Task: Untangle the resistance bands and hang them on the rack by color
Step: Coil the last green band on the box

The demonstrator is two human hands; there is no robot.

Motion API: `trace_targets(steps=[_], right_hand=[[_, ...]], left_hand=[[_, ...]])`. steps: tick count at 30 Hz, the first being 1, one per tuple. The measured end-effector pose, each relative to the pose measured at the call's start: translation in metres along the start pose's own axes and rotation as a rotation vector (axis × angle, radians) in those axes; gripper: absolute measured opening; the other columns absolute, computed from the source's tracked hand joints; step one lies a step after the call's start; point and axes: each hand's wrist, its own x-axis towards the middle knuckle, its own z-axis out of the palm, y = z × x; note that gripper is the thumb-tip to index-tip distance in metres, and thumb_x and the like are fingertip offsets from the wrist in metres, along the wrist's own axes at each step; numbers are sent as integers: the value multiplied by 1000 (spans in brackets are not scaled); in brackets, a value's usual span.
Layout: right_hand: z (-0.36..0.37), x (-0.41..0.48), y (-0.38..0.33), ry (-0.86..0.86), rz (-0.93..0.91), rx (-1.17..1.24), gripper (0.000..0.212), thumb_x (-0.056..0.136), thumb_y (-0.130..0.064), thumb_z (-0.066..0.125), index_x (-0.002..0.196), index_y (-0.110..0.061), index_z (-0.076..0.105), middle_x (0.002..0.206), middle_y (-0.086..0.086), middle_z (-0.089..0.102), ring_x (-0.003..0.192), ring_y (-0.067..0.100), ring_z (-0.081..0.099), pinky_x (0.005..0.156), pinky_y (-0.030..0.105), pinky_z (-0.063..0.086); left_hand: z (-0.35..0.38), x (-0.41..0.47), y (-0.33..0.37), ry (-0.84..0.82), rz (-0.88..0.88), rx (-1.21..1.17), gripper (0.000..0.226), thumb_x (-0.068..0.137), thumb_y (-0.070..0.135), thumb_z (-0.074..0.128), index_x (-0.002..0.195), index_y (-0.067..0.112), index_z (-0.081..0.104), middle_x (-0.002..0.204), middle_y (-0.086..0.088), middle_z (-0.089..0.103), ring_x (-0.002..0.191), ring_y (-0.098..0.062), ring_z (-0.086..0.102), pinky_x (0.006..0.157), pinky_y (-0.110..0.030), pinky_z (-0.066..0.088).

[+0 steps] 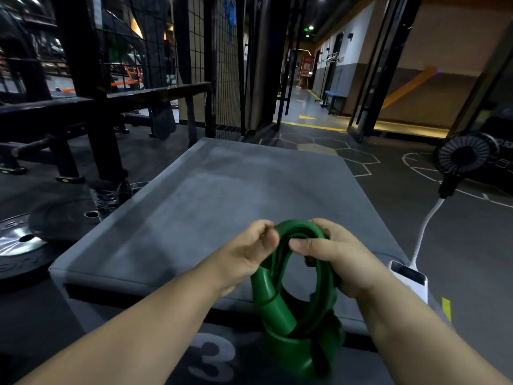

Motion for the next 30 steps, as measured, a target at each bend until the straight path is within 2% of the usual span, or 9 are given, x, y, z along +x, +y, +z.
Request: trace_targets(steps=[2,5,9,11,19,22,25,28,30], right_hand=[[-6,0,-2,-30,-4,65,43,53,-30,77,83,-4,64,67,4,57,58,14,49,53,24,39],[-15,-1,1,-73,21,125,40,57,-25,76,85,0,64,64,6,48,56,16,42,53,27,33],[-25,1,4,-21,91,339,45,41,-27,89,70,-9,61,63,4,38,56,17,33,55,30,25],[-31,1,3,23,99,489,50,30,-31,95,62,-13,60,61,1,41,55,15,37,53,26,33],[-35,-1,-1,-65,15,498,47,37,-36,94,57,-17,57,58,-3,43,51,12,41,58,27,35],[-38,0,0,-56,12,429,53,39,-39,94,61,-14,52,60,0,43,53,15,38,57,29,31],[-35,-1,0,-81,-24,317,54,43,-44,92,64,-12,54,60,1,45,52,14,41,52,24,37],[-28,-3,-4,-132,-69,206,32,55,-39,83,68,-17,65,62,0,49,53,13,43,51,23,36],[-28,-6,-8,-150,-106,163,11,63,-34,70,65,-24,69,59,-4,52,51,11,43,49,22,34]], left_hand=[[-4,-3,2,-126,-48,80,87,49,62,81,121,31,44,117,5,61,113,-11,60,101,-36,48],[-9,-3,2,-161,-135,147,88,53,31,82,131,25,42,117,-9,66,111,-23,63,101,-47,47],[-21,-7,5,-261,-137,36,77,64,-3,66,134,21,42,129,-19,57,119,-32,58,105,-49,44],[-25,-8,7,-305,-88,-6,80,65,-11,58,136,21,41,130,-16,56,117,-27,59,102,-41,47],[-7,-5,-3,-283,-50,-140,86,55,-13,47,136,14,42,91,3,68,81,-8,64,66,-21,49],[2,-8,0,-285,-34,-341,74,56,6,64,129,11,51,99,-3,69,88,-14,67,72,-24,52],[14,-7,3,-186,25,-241,58,57,32,84,112,29,66,104,5,72,98,-12,67,79,-22,53],[21,-8,10,-167,103,-130,47,74,13,74,118,23,64,114,-3,70,109,-19,65,89,-30,53],[18,-10,15,-151,93,-104,45,69,11,70,112,18,62,99,8,74,97,-7,68,81,-21,53]])
